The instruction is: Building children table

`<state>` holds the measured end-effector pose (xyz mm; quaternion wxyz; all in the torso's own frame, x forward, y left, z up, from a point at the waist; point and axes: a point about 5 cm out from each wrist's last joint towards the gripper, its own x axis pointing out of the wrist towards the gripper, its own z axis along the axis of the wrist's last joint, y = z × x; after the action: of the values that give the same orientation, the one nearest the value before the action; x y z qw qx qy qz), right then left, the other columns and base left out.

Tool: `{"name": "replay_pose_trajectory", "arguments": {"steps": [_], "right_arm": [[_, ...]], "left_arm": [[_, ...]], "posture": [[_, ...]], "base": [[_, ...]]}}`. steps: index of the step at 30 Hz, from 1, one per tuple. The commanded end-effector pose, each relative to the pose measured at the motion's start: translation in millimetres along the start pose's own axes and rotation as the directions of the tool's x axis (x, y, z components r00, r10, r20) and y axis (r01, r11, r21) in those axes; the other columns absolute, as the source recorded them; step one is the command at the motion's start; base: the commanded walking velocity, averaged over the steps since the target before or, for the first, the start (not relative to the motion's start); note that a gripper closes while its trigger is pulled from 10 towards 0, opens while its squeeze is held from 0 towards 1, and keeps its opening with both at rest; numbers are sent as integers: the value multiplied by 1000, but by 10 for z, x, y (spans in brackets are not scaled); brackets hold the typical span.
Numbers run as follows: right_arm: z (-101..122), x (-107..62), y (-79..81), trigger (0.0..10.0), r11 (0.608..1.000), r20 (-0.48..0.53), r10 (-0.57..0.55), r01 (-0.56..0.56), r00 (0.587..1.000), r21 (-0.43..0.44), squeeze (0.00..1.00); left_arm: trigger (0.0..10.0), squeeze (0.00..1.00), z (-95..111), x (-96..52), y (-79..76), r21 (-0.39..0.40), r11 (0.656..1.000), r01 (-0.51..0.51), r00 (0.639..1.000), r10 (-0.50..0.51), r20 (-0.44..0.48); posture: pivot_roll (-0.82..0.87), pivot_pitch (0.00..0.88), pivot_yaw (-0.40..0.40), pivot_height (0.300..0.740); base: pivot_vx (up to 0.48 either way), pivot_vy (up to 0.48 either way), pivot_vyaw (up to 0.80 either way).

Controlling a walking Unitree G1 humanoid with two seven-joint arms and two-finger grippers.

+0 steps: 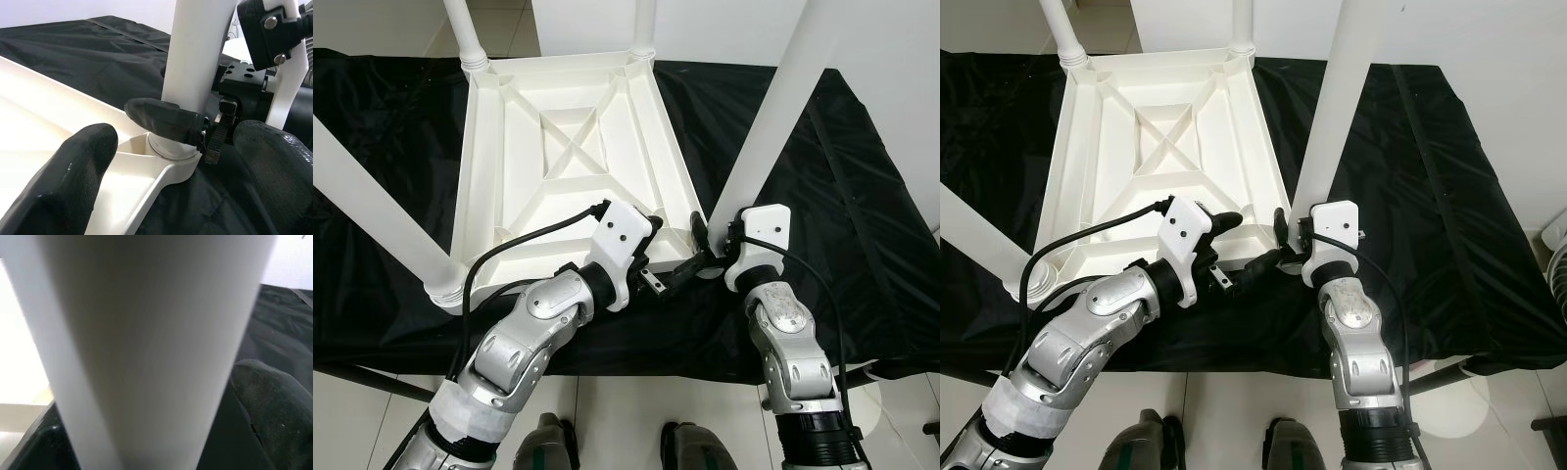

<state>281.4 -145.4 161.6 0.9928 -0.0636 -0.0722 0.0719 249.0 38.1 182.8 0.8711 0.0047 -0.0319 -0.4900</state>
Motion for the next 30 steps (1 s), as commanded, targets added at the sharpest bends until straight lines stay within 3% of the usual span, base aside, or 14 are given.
{"name": "replay_pose_trajectory", "arguments": {"steps": [1,30], "right_arm": [[-8,7,16,10000,1000,3,18,-18,1000,2,0],[-5,39,5,10000,999,19,47,-47,999,-6,0]], "left_arm": [[10000,0,1,-24,-48,2,998,62,998,-62,-2],[10000,0,7,-56,-45,5,998,68,998,-68,-7]], "posture": [[-125,152,40,740],[-117,143,42,740]], "base": [[0,0,0],[0,0,0]]}}
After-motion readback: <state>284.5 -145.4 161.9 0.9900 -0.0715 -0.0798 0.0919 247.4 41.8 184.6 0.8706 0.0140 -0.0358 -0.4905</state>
